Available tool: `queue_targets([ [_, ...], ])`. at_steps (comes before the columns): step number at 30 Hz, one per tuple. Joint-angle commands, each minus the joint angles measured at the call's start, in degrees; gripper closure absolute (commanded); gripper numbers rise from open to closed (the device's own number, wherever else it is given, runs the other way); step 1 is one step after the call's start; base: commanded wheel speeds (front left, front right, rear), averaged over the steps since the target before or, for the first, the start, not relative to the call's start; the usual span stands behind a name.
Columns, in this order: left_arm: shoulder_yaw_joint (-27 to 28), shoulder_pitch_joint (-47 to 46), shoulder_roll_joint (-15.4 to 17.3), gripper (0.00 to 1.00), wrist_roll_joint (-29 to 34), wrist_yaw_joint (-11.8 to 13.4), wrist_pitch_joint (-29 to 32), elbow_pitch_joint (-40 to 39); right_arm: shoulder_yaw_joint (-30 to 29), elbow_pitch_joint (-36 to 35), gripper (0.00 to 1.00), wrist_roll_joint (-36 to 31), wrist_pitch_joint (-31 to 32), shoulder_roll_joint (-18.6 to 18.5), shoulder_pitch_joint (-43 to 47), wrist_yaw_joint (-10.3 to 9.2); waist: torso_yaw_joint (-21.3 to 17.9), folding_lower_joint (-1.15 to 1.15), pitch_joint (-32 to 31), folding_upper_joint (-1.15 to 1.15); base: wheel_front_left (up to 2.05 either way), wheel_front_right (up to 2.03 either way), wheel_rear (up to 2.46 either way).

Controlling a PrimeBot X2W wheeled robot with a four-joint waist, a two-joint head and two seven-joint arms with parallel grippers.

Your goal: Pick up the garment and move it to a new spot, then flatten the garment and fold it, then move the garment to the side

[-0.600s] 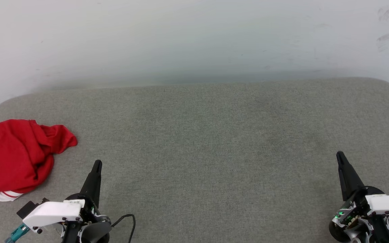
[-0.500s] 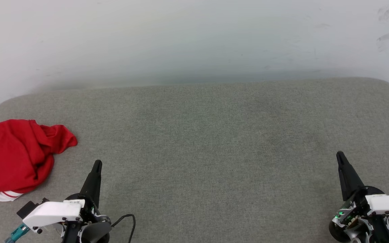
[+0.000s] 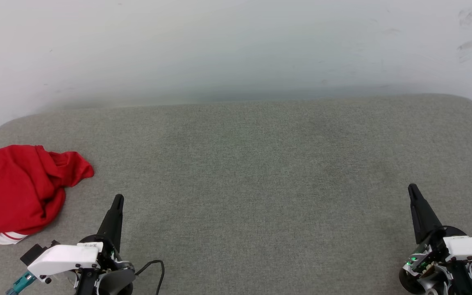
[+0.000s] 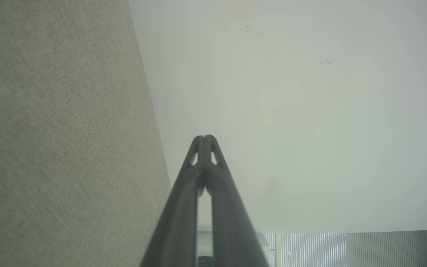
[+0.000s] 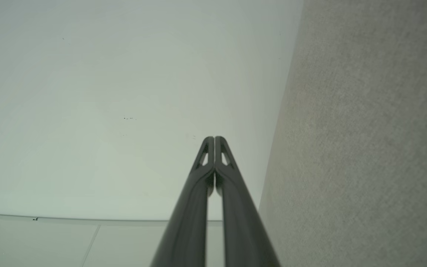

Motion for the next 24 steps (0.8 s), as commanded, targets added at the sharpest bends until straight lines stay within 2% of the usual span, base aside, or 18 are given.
queue_targets([
  [1, 0.2, -0.3, -0.1, 1.00, 0.1, -0.2, 0.1, 0.0, 0.0, 0.1, 1.00, -0.3, 0.1, 0.2, -0.6, 0.00, 0.0, 0.00, 0.0, 0.00, 0.00, 0.00, 0.00],
  [21, 0.2, -0.3, -0.1, 1.00, 0.1, -0.2, 0.1, 0.0, 0.0, 0.1, 1.00, -0.3, 0.1, 0.2, -0.6, 0.00, 0.0, 0.00, 0.0, 0.00, 0.00, 0.00, 0.00],
  [22, 0.0, 0.0, 0.0, 0.00, 0.0, 0.0, 0.0, 0.0, 0.0, 0.0, 0.00, 0.0, 0.0, 0.0, 0.0, 0.00, 0.0, 0.00, 0.0, 0.00, 0.00, 0.00, 0.00],
  [24, -0.1, 0.4, -0.1, 0.00, 0.0, 0.0, -0.1, 0.7, 0.1, 0.7, 0.00, 0.0, 0.0, 0.0, 0.5, 0.00, 0.0, 0.00, 0.0, 0.00, 0.00, 0.00, 0.00],
])
